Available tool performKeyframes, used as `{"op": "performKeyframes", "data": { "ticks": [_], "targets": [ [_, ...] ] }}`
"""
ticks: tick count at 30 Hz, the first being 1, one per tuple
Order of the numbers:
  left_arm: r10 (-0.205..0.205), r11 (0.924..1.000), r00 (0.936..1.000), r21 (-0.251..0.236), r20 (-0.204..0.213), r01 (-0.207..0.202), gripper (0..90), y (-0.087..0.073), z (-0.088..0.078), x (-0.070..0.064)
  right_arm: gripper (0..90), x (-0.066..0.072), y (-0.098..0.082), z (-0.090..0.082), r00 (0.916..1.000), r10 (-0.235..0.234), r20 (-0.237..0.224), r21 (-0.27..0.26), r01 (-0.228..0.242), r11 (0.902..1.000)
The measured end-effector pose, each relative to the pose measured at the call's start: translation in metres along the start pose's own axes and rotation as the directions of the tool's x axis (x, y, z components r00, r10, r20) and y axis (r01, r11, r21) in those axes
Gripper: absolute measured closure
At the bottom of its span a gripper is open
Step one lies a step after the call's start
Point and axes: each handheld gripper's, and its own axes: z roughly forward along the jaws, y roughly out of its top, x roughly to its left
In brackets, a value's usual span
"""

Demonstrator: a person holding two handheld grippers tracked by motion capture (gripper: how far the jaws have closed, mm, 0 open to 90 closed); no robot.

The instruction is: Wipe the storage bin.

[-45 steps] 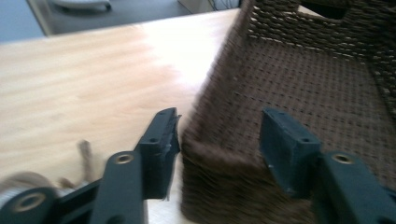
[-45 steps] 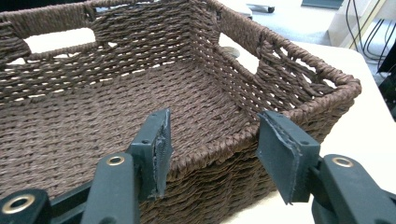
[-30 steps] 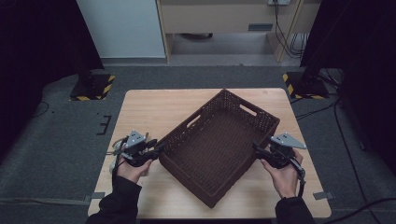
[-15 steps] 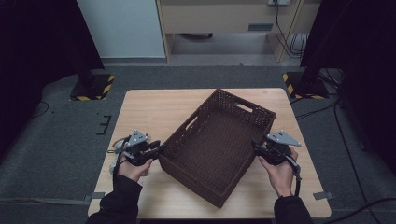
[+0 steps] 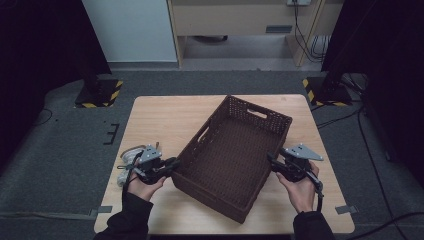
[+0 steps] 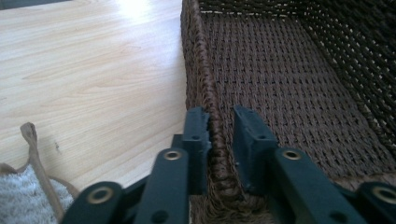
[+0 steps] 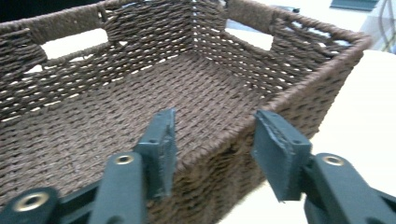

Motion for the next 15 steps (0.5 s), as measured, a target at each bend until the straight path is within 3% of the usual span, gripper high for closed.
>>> {"op": "performKeyframes", "data": {
  "ticks": [4,6,9,13,15],
  "targets": [
    [-0.013,0.9994,0.9999,-0.033,-0.009,0.013,69.0,0.004,-0.001,0.004,55.2,0.001,0.003,0.005,0.9995,-0.029,0.011,0.011,0.029,0.9995],
    [-0.023,0.9993,0.9997,-0.030,0.010,0.023,68.0,0.005,0.002,0.005,56.5,-0.002,0.004,0.009,0.9994,-0.032,0.016,0.001,0.032,0.9995],
    [0.003,0.9999,0.9999,-0.017,0.015,-0.003,70.1,0.003,0.006,-0.001,59.7,-0.006,0.004,0.016,0.9993,-0.027,0.028,-0.022,0.027,0.9994],
    [0.040,0.9992,0.9992,0.006,-0.008,-0.040,75.1,0.000,0.009,-0.008,53.6,-0.006,0.005,0.015,0.9992,-0.028,0.028,-0.020,0.029,0.9994],
    [0.016,0.9999,0.9998,0.001,-0.007,-0.016,76.0,-0.001,0.008,-0.009,50.2,-0.003,0.006,0.010,0.9997,-0.020,0.015,-0.028,0.020,0.9994]
  ]
}}
